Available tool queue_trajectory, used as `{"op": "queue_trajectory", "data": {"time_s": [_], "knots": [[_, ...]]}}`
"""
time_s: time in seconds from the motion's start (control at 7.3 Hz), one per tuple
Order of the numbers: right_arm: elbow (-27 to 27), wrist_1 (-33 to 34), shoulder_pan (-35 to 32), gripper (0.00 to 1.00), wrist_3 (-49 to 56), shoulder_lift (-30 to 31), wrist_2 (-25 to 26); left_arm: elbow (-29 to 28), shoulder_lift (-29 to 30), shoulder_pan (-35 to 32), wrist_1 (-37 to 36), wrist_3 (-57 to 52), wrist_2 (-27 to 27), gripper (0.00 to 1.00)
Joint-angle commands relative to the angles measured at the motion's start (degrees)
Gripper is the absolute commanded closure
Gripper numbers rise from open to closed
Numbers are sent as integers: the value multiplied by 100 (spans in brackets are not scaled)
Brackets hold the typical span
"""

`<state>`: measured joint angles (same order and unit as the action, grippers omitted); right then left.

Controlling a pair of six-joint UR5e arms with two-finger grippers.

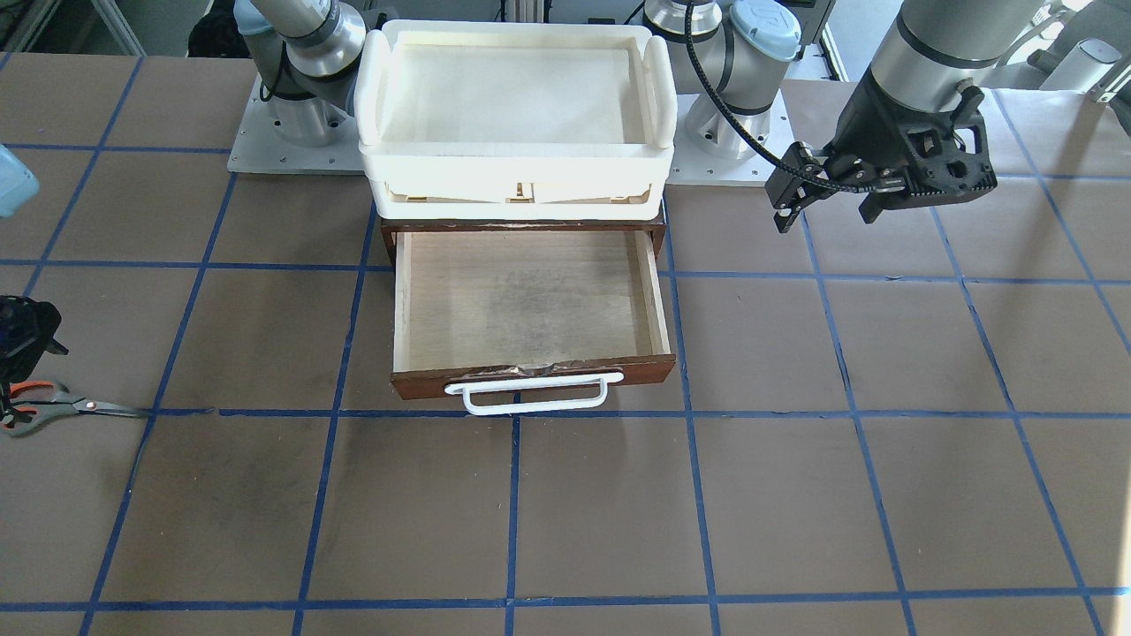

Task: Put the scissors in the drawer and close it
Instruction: 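Move the right gripper down toward the grey-and-orange scissors, then close the right gripper on the scissors handle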

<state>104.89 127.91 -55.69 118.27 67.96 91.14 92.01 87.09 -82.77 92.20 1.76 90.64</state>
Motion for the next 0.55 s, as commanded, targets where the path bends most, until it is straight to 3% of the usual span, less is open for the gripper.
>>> {"op": "queue_trajectory", "data": {"time_s": [0.0,0.41], "knots": [[127,173,50,0,353,-186,-209,19,-17,6,0,0,-2,0],[163,340,50,0,487,-309,-343,19,-17,6,0,0,7,0]]}}
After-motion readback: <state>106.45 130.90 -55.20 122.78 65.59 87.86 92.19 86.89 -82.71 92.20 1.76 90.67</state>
